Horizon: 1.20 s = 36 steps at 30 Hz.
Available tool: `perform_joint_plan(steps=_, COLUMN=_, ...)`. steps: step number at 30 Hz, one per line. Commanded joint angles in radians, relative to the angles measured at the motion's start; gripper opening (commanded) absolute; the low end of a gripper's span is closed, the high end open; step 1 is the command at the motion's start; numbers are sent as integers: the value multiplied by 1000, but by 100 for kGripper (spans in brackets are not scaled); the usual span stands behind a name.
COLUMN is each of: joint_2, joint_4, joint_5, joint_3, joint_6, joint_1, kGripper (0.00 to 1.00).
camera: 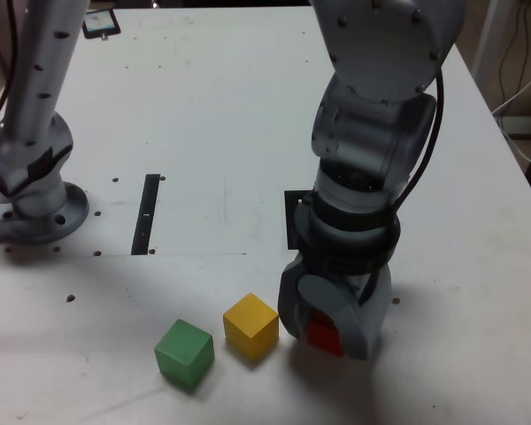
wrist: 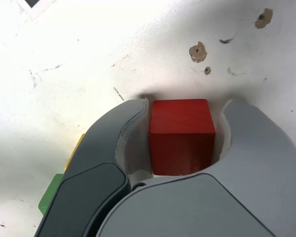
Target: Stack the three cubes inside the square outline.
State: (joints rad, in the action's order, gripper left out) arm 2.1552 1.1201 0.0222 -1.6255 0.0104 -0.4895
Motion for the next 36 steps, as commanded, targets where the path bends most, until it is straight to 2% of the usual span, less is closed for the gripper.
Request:
perform_joint_plan(steps=1, joint_2=1, joint_4=-2, joint_5=-2, joint_3=-9, joint_6=1, joint_1=4, kGripper=36)
perform_joint_plan(steps=5, joint_2=-12, joint_4=-3, joint_5=-4, joint_3=-14, joint_6=-1, joint_1=13, kGripper=31)
perform_joint_plan(steps=9, joint_2=-47, joint_4=28, joint_5=-8, joint_3=-19, joint_6=-1, joint_1=37, kGripper=31)
perform_joint_plan(steps=15, joint_2=-101, joint_4=119, joint_5=-47, joint_3=-60, joint_6=19, joint_1=105, kGripper=31)
perform_joint_plan(steps=18, joint_2=-118, joint_4=136, joint_5=-58, joint_3=-45, joint_6=48, joint_1=161, kGripper=31)
perform_joint_plan(steps=27, joint_2=-155, joint_4=123, joint_5=-95, joint_3=37, joint_6=130, joint_1=339, kGripper=31)
perform_joint_plan(steps=36, joint_2=-159, joint_4=36, joint_5=-71, joint_3=129, joint_6=150, joint_1=386, kGripper=31)
